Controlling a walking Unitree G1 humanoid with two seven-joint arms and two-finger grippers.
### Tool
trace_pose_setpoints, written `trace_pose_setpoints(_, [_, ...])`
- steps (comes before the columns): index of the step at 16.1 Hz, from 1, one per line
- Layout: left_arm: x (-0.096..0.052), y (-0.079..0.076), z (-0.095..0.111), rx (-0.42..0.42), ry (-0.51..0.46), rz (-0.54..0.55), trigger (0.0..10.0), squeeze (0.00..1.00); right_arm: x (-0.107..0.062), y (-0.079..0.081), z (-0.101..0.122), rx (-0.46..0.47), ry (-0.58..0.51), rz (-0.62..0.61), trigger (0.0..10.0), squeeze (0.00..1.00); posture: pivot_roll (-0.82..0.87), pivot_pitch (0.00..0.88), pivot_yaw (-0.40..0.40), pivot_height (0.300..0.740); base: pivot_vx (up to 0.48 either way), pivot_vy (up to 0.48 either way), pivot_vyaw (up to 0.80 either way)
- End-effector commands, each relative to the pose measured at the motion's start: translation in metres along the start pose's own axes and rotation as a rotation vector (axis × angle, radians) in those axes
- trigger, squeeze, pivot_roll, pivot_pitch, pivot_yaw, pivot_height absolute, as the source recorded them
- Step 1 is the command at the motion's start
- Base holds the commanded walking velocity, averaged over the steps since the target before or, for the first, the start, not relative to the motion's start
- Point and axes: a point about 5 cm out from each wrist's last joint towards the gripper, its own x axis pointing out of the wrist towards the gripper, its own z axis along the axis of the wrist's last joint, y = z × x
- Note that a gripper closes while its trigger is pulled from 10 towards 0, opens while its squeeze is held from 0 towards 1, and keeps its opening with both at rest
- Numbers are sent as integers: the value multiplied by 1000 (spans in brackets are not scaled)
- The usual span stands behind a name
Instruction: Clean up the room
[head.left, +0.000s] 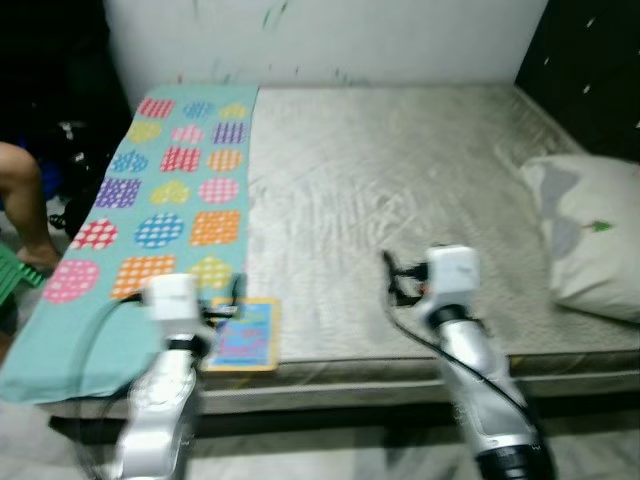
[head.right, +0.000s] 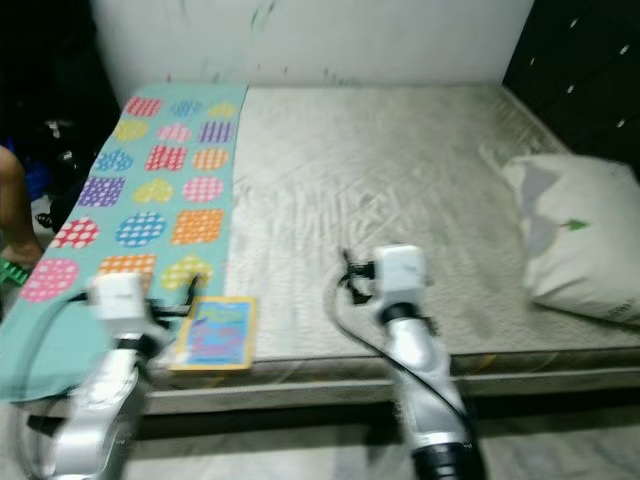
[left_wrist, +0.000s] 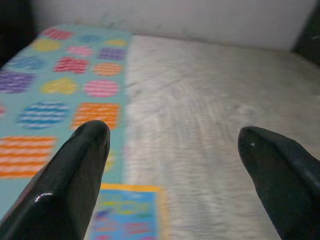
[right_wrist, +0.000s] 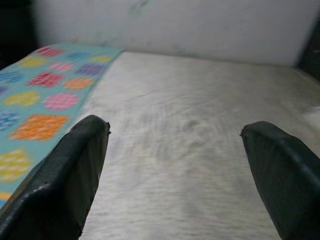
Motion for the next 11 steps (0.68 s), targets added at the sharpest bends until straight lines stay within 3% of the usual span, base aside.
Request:
trace_pose_setpoints(1, [-1,10,2,4,-7,22,10000,0,2,8,4,10,-11,23,10000,0,-29,88,-1,740,0,0,0])
trace_pose_setpoints(3, [-2,7,5,-9,-33,-19,10000,0,2,8,4,10,-10,23,10000,0,-29,88,-1,740,0,0,0])
trace_pose_setpoints(11, [-3,5,6,-16,-47,-52,10000,0,2,7,3,16,-7,16,10000,0,-34,92,-2,740,296,0,0])
